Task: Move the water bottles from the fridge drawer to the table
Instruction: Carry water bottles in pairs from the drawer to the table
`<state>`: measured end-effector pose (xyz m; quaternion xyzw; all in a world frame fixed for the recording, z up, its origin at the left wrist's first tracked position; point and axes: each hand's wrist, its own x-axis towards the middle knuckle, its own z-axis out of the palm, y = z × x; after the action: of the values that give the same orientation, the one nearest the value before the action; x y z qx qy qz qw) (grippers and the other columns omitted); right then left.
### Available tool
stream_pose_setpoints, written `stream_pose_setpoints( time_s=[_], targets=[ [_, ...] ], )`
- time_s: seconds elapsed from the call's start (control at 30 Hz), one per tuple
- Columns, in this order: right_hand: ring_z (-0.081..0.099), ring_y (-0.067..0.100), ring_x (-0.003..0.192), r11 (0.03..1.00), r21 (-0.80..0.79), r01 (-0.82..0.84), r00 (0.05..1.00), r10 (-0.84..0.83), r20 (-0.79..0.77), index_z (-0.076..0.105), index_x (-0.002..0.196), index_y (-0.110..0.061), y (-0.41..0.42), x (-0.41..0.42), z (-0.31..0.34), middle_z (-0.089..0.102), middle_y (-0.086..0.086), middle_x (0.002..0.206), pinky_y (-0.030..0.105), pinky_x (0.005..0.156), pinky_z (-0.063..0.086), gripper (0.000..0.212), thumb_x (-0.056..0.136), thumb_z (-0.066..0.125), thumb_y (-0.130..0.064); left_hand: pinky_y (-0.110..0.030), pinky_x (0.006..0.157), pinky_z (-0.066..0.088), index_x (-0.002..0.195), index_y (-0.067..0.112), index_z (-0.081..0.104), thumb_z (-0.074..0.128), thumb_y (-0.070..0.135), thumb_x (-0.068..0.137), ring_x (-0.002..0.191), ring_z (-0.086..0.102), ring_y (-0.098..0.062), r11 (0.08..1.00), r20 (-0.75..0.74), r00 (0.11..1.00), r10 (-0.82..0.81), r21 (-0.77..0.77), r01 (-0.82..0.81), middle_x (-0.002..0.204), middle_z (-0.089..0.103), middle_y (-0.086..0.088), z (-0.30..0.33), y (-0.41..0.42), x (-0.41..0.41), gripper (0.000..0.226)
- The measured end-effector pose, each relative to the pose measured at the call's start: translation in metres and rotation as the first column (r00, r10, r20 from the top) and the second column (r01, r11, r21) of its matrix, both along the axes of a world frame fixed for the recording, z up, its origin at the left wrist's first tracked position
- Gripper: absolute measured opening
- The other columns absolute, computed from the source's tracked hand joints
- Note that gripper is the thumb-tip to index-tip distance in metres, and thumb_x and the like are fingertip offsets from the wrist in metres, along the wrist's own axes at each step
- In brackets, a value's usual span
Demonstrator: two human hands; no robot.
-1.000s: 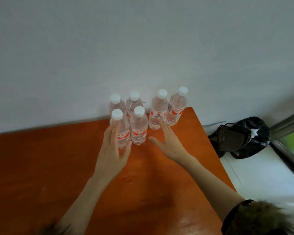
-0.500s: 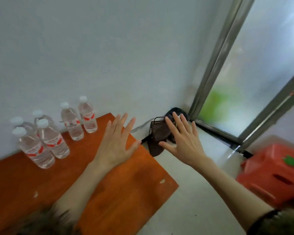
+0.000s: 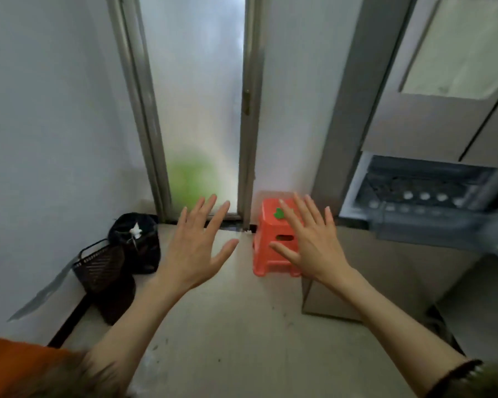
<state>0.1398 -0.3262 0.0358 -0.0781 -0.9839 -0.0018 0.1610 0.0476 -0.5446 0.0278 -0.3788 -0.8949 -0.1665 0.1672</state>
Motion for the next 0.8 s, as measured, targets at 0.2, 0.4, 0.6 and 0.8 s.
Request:
stream_pose_setpoints(
  time_s=[0.2, 0.4, 0.6, 0.8],
  targets=[
    [0.024, 0.031, 0.141, 0.972, 0.019, 0.232, 0.972, -0.232, -0.024, 0.024, 0.146, -0.024, 0.117, 0.033, -0.003, 0.025, 0.01, 0.154, 0.061, 0.106, 0.02, 0.083, 0.078, 0.025, -0.071, -0.044, 0.113, 0.012, 0.145, 0.018, 0.026, 0.031, 0.057, 0.086, 0.142, 0.018, -0.028, 0.977, -0.018, 0.977, -0.21, 0.033, 0.211, 0.153, 0.023, -0.011, 0.003, 0.145, -0.016, 0.071],
    [-0.001, 0.023, 0.146, 0.916, 0.071, 0.394, 0.919, -0.393, -0.031, 0.003, 0.148, -0.03, 0.24, 0.024, -0.009, -0.002, 0.002, 0.158, 0.052, 0.113, -0.001, 0.083, 0.079, 0.015, -0.073, -0.046, 0.116, 0.013, 0.146, 0.021, 0.02, 0.027, 0.058, 0.086, 0.143, 0.015, -0.027, 0.944, -0.01, 0.944, -0.328, 0.027, 0.329, 0.154, 0.019, -0.009, -0.011, 0.286, -0.05, 0.07],
    [0.009, 0.026, 0.145, 0.866, 0.064, 0.496, 0.867, -0.498, 0.008, 0.014, 0.148, -0.027, 0.346, 0.013, -0.013, 0.01, 0.005, 0.158, 0.055, 0.113, 0.01, 0.082, 0.08, 0.015, -0.071, -0.039, 0.117, 0.001, 0.147, 0.028, 0.004, 0.014, 0.063, 0.084, 0.145, 0.0, -0.019, 0.913, 0.058, 0.912, -0.406, 0.005, 0.407, 0.157, 0.005, -0.003, -0.023, 0.409, -0.079, 0.073],
    [-0.001, 0.023, 0.146, 0.822, 0.008, 0.569, 0.82, -0.568, 0.069, 0.005, 0.148, -0.032, 0.428, 0.013, -0.036, 0.001, 0.002, 0.159, 0.05, 0.115, 0.0, 0.084, 0.074, 0.0, -0.071, -0.038, 0.118, 0.0, 0.147, 0.031, 0.003, 0.005, 0.066, 0.081, 0.144, -0.007, -0.015, 0.861, 0.153, 0.857, -0.491, -0.064, 0.505, 0.157, -0.002, 0.001, -0.042, 0.506, -0.081, 0.075]
  ],
)
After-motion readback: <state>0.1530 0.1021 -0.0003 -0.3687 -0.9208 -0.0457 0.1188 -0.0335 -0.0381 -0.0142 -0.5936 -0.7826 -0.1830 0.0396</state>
